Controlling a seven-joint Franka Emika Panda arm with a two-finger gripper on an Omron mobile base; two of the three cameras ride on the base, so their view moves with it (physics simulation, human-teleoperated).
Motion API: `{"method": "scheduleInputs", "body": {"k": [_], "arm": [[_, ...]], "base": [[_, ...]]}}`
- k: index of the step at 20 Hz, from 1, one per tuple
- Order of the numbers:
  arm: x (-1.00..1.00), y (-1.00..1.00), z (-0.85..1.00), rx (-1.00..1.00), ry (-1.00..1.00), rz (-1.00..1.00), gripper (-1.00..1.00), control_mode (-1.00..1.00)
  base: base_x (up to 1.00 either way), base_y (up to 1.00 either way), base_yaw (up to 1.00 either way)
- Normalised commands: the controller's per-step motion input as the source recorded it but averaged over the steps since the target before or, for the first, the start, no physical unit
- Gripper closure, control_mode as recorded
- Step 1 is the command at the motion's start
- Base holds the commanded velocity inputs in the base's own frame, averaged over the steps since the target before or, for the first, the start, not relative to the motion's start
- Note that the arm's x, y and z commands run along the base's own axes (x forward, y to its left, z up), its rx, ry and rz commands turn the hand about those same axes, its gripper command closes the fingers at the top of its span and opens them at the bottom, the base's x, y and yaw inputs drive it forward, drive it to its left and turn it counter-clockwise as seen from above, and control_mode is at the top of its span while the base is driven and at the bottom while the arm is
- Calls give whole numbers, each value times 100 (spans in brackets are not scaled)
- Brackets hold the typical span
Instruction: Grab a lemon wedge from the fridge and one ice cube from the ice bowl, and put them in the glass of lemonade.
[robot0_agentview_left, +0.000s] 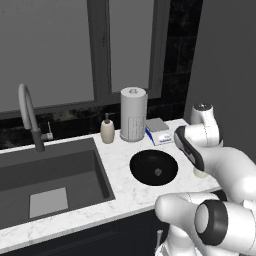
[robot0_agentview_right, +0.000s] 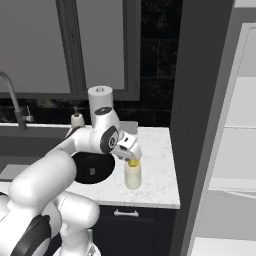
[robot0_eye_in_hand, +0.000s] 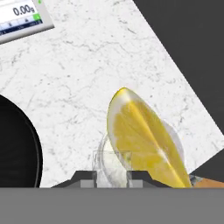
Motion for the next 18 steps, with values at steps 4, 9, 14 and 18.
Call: {"method": "scheduleInputs", "body": {"k": [4, 9, 14, 18], "arm": [[0, 8, 20, 0, 0, 0, 100, -100], [0, 0, 10, 0, 0, 0, 100, -100], [0, -11, 0, 0, 0, 0, 100, -100], [0, -13, 0, 0, 0, 0, 100, -100]], "base": [[0, 0, 0], [0, 0, 0], [0, 0, 0], [0, 0, 0]]}}
